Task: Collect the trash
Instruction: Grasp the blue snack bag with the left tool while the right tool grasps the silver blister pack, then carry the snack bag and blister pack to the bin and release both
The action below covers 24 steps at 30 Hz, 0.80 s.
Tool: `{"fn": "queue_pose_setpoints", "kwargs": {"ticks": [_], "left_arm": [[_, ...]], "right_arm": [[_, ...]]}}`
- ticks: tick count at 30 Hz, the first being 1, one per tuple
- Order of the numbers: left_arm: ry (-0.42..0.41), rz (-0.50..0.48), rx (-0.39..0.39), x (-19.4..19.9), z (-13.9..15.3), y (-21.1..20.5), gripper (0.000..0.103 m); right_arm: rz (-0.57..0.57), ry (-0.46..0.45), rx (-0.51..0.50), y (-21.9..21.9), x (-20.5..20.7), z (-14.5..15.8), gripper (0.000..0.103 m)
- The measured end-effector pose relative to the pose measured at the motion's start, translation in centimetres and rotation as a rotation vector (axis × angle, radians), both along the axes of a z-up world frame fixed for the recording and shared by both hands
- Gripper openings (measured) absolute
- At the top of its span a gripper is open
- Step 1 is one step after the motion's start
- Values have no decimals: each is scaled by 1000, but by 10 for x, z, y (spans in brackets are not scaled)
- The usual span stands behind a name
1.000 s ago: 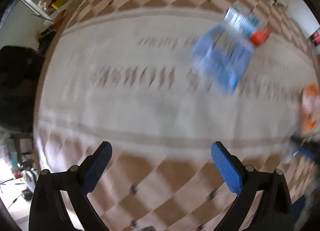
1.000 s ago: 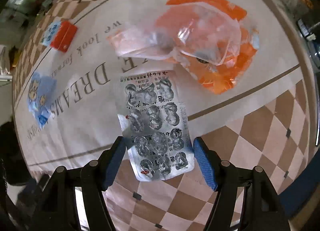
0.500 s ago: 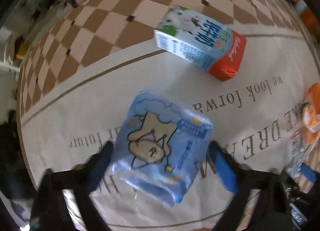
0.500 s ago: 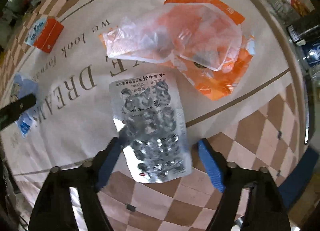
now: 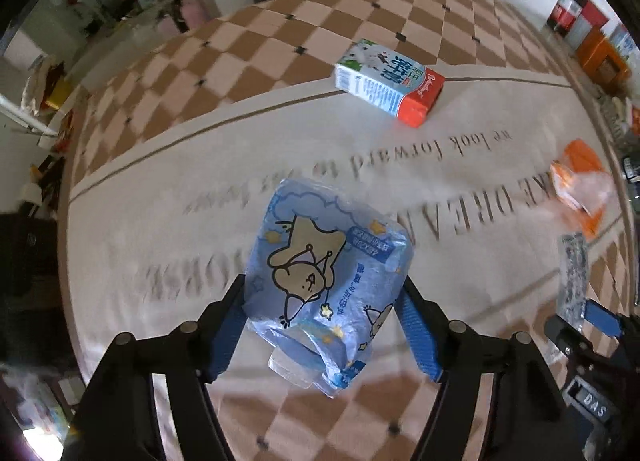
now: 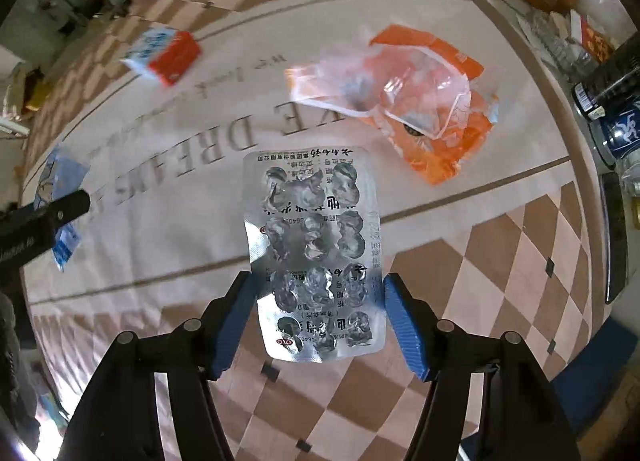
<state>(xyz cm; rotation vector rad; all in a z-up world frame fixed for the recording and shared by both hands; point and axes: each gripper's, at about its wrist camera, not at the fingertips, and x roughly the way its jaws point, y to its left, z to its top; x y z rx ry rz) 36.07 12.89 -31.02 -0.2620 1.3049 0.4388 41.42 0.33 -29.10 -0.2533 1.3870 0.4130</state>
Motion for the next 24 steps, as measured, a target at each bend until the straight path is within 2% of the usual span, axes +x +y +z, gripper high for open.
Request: {"fn": "queue_pose_setpoints", "kwargs": {"ticks": [4,8,12,15,19,21,24], "left_arm": [[-53,69,-13,-79,20,3,69],[-98,131,-46,-147,28,12,69],[-146,192,-86,-221,32,17,69],[-172,214,-100,-280,32,12,69],[-165,251,-147,-359,16,2,69],[-135,279,-190,-392,-5,-2,69],[-64,326,-288,-438,-59,-9,69]], "right_arm": [[44,-2,56,-1,-47,15,67],[104,12,133,-13,-91,24,67],[157,2,187,-19,-161,40,67],[180,8,212,-24,-217,30,67],[178,54,222,-44,-297,13,67],[164,99,217,-55,-331,-4,67],[153,174,169,-69,-372,-50,67]]}}
